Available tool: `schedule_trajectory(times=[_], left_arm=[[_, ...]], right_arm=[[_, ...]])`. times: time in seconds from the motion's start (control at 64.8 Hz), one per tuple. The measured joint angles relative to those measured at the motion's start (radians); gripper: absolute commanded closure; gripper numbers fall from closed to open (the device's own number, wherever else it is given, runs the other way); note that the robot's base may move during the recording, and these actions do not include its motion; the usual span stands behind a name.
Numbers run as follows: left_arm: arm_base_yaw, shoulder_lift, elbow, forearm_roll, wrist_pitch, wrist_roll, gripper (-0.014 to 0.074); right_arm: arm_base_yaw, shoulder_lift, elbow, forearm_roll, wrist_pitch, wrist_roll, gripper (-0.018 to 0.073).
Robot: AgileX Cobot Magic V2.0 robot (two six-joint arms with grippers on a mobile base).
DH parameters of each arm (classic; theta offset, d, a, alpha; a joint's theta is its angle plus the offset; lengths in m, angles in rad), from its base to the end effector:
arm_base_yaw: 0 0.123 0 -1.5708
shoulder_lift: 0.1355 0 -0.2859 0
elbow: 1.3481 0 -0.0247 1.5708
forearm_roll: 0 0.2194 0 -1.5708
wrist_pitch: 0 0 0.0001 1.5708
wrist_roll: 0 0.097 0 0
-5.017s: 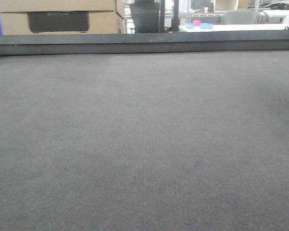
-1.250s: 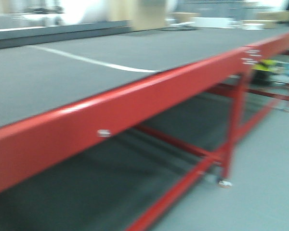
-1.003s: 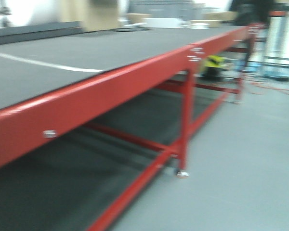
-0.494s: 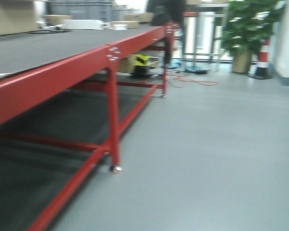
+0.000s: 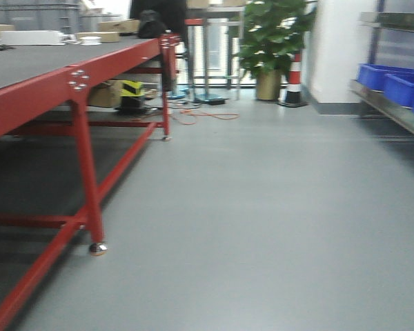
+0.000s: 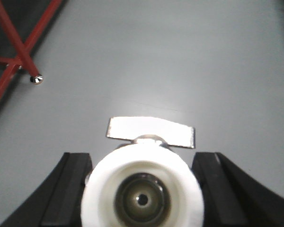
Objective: Place valve from conveyor to right shelf box
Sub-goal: 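Drive the base away from the conveyor to the shelf of blue bins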
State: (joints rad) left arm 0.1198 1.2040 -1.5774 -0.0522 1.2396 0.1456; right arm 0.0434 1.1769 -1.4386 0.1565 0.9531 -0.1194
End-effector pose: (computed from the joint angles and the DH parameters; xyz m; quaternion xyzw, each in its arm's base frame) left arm 0.1881 0.0178 0.4528 0.0136 0.9222 0.0252 0.3856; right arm 0.2034 0.0212 0.4433 -0.0613 0.8807 0.0598 0.4659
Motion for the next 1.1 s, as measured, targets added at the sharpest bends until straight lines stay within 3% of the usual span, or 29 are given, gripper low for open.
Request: schedule_trajectory(times=[1.096], left_arm=[[0.0, 0.0, 0.0, -0.001, 0.003, 0.0, 0.0708]], right_arm=[[0.0, 0.0, 0.0, 0.0, 0.0, 0.0, 0.0713]])
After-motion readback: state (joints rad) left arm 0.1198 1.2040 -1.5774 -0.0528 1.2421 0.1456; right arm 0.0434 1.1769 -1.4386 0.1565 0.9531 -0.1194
